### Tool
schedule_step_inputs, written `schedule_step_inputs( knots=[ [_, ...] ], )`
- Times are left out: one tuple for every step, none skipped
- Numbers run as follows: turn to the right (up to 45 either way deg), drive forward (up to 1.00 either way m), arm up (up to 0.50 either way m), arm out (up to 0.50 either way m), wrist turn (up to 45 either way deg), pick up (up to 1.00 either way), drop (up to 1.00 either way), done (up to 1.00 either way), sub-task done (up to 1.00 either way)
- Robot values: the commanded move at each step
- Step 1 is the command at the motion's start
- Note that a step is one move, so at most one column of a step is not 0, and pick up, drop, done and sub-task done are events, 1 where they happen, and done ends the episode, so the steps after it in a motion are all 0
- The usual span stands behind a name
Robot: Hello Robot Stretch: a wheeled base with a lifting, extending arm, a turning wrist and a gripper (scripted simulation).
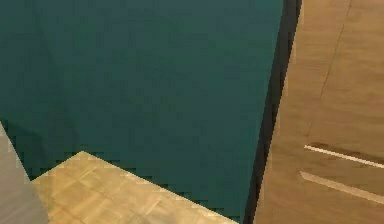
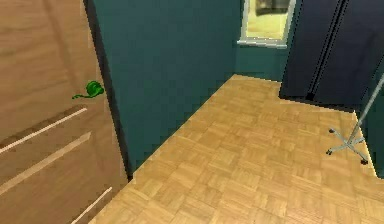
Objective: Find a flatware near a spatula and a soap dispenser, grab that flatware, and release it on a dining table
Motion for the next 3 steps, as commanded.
schedule_step_inputs(
  knots=[
    [-45.0, 0.00, 0.00, 0.00, 0.0, 0.00, 0.00, 0.00, 0.00],
    [-27.0, 0.00, 0.00, 0.00, 0.0, 0.00, 0.00, 0.00, 0.00],
    [0.0, 0.80, 0.00, 0.00, 0.0, 0.00, 0.00, 0.00, 0.00]
  ],
)
